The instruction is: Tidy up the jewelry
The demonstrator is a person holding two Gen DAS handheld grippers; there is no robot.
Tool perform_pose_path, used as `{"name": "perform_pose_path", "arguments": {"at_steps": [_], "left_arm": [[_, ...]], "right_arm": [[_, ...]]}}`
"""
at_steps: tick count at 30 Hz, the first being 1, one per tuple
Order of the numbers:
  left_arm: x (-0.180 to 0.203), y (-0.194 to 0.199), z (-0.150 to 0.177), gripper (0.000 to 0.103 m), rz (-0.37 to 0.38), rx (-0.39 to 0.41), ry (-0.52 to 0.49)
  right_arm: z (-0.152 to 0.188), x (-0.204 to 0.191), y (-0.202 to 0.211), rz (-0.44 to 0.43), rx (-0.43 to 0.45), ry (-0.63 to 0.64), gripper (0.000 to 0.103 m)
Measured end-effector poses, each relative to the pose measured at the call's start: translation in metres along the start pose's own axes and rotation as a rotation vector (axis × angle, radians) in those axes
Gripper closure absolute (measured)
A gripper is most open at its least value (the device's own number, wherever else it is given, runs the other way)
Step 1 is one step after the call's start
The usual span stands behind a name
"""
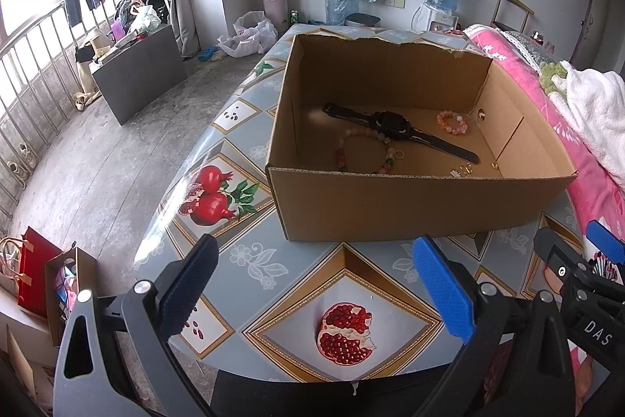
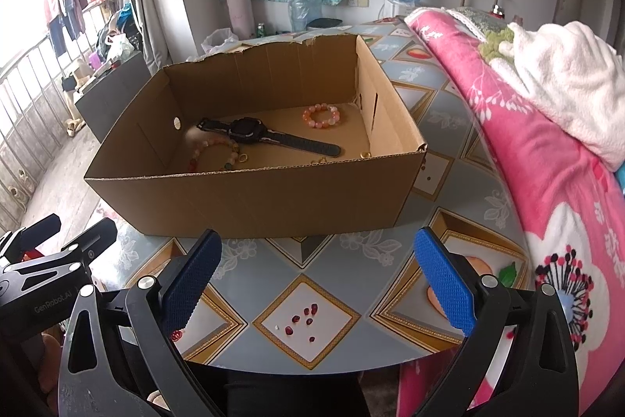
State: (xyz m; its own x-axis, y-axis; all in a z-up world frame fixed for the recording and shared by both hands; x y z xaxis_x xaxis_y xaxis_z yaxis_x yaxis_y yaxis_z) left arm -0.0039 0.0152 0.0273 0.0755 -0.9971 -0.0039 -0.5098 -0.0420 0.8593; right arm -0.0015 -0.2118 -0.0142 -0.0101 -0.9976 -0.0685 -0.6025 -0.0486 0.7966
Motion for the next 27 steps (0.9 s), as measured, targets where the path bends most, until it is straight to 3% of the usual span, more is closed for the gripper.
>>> {"name": "perform_pose_path", "arguments": {"at_steps": [27], "left_arm": [[-0.0012, -0.0019, 0.0029, 0.005, -0.004, -0.003, -0.004]], "right_arm": [[0.0019, 0.0015, -0.0035, -0.003, -0.001, 0.003, 0.008]]}}
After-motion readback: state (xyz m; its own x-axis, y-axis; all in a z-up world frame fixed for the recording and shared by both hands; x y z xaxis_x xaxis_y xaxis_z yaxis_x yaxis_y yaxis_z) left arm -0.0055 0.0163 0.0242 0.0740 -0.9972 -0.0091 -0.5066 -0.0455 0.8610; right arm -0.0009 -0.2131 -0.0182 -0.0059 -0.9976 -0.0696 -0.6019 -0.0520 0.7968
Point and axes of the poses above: each gripper's, at about its wrist camera, not at the fingertips, and y roughly against the way its jaws point, x to its right, z to its underside, the point moved 5 cm from there along -y, roughly the way its jaws point, and after that the axes turned 7 degrees about -x, right-handed, at the moved point
